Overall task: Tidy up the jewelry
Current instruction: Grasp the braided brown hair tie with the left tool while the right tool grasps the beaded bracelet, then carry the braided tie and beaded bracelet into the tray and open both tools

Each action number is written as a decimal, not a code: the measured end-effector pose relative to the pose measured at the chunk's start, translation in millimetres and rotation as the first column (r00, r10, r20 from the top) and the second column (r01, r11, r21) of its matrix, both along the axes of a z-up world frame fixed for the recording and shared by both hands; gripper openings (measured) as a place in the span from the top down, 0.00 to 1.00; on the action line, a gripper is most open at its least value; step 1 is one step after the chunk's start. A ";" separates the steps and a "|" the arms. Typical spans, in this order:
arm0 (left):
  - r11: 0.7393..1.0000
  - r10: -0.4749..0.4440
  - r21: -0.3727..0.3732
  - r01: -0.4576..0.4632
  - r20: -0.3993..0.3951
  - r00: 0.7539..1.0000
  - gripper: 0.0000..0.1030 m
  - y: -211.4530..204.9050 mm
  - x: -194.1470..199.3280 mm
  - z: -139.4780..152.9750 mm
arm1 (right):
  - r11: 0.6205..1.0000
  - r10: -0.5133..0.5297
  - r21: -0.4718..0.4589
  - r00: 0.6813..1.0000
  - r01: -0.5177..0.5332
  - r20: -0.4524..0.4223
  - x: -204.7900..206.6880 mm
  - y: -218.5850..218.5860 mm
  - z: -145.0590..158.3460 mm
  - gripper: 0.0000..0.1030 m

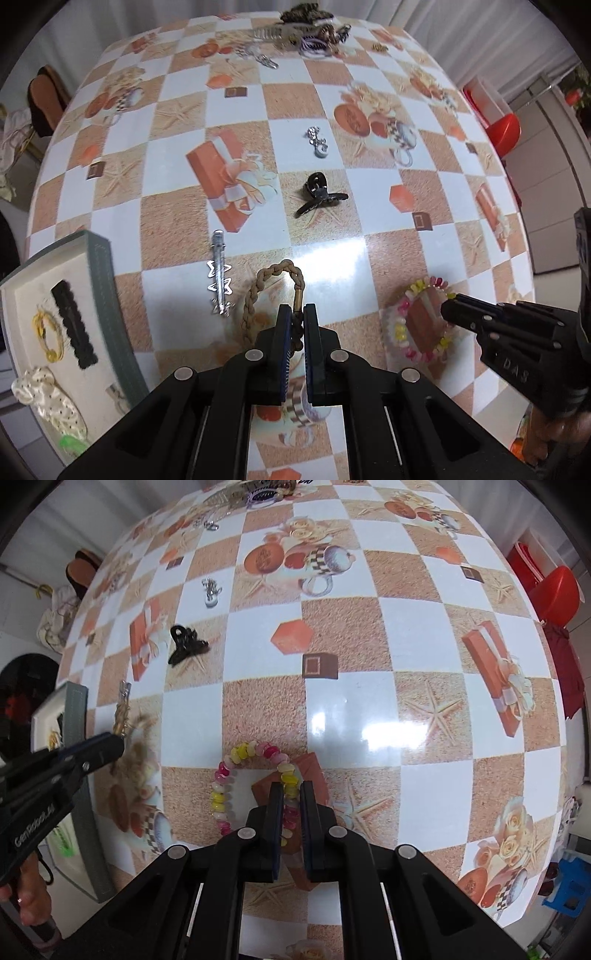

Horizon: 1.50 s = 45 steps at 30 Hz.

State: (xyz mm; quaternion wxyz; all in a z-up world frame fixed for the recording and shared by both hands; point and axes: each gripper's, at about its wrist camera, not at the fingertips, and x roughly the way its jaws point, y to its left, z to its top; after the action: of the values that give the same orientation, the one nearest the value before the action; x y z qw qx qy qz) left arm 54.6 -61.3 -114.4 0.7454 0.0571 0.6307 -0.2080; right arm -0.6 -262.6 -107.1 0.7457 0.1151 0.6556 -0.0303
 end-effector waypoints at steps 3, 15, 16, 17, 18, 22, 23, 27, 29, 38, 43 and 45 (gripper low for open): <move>1.000 0.020 -0.014 -0.020 0.009 1.000 0.89 13.5 -5.9 9.3 | 1.000 -0.011 0.011 1.000 0.011 0.003 -1.0 -0.3 5.1 0.91; 0.993 0.106 -0.047 -0.104 0.043 0.993 0.89 51.3 -23.3 35.3 | 1.000 -0.003 0.023 1.000 0.002 0.020 -2.3 15.3 23.5 0.91; 0.992 0.115 -0.050 -0.112 0.047 0.992 0.89 54.7 -24.4 37.5 | 1.000 0.005 0.022 1.000 -0.006 0.026 -1.3 18.6 26.6 0.91; 0.991 0.123 -0.052 -0.121 0.051 0.991 0.89 58.6 -25.6 39.7 | 1.000 0.011 0.016 0.999 -0.011 0.030 -0.3 21.3 28.7 0.91; 0.990 0.132 -0.055 -0.129 0.054 0.990 0.89 62.6 -26.9 42.0 | 1.000 0.017 0.016 0.999 -0.018 0.034 1.0 24.6 30.9 0.91; 0.984 0.172 -0.058 -0.168 0.068 0.983 0.89 81.1 -32.1 49.5 | 0.998 0.051 0.019 0.997 -0.052 0.052 6.6 41.3 40.9 0.91; 0.982 0.184 -0.059 -0.180 0.071 0.980 0.89 87.1 -33.7 51.1 | 0.998 0.059 0.022 0.997 -0.061 0.056 8.9 46.0 43.0 0.91; 0.971 0.235 -0.061 -0.231 0.078 0.969 0.89 112.5 -40.7 55.3 | 0.995 0.095 0.032 0.993 -0.098 0.071 15.3 64.6 49.9 0.91; 0.964 0.263 -0.060 -0.259 0.080 0.961 0.89 126.5 -44.8 56.4 | 0.992 0.119 0.037 0.990 -0.122 0.079 19.3 76.5 53.2 0.91; 0.927 0.374 -0.051 -0.371 0.078 0.924 0.89 183.8 -59.9 54.3 | 0.971 0.223 0.058 0.969 -0.230 0.106 35.6 134.6 62.6 0.91; 0.910 0.415 -0.049 -0.412 0.069 0.907 0.89 205.0 -65.2 48.7 | 0.954 0.286 0.062 0.951 -0.294 0.116 43.5 166.9 64.7 0.91; 0.903 0.430 -0.049 -0.427 0.064 0.901 0.89 211.9 -67.4 45.7 | 0.945 0.313 0.064 0.942 -0.322 0.120 47.5 182.1 64.8 0.91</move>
State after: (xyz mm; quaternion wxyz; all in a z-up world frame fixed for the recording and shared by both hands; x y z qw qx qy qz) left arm -12.8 150.7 -68.7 0.7963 -0.0879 0.5966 -0.0475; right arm 46.9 -80.6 -42.3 0.7697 0.0402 0.6250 0.1238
